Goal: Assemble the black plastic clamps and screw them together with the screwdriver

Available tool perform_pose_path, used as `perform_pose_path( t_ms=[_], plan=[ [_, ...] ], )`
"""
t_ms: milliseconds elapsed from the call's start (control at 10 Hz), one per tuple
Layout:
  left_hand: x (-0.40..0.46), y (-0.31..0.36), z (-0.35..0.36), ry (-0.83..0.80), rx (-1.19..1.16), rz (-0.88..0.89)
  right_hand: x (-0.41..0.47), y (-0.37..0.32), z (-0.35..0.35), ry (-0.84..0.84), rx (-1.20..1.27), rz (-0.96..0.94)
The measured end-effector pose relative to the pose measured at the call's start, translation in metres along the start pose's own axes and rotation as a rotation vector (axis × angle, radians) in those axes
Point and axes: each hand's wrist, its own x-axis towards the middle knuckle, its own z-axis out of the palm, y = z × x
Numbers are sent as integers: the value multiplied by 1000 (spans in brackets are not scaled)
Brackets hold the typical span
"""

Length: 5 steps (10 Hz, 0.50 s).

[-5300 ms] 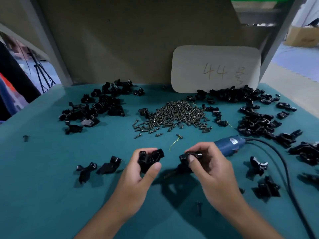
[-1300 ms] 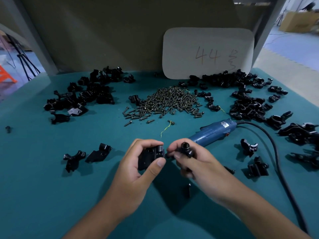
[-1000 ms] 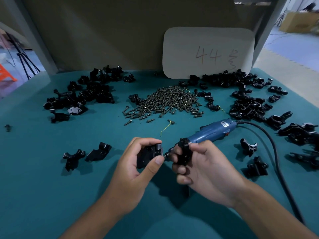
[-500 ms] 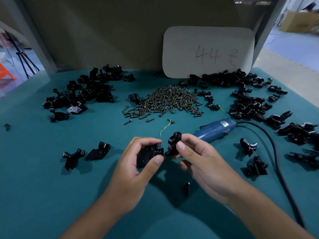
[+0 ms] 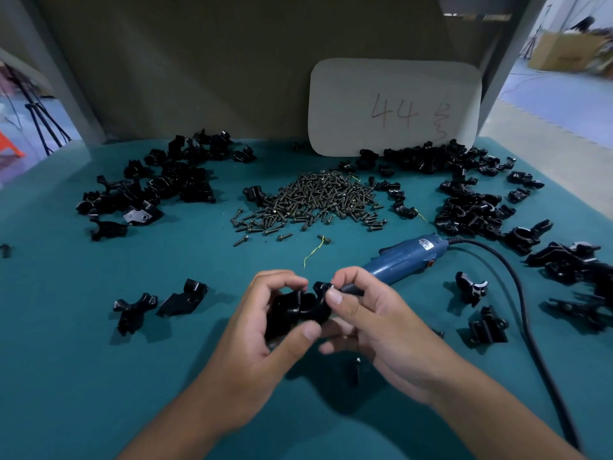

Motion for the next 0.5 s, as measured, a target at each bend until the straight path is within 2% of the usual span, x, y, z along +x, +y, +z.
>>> perform_pose_path(
  t_ms=[100, 200, 400, 500],
  plan=[
    [3, 1, 1, 27, 206, 131, -1, 1, -1, 4, -101, -16],
    [4, 1, 2, 59, 282, 213, -1, 2, -2, 8, -244, -43],
    [4, 3, 0, 136, 193, 207, 1, 3, -2, -6, -491, 5],
    [6, 3, 1, 170, 166, 169, -3, -15, -5, 107, -579, -60]
  ],
)
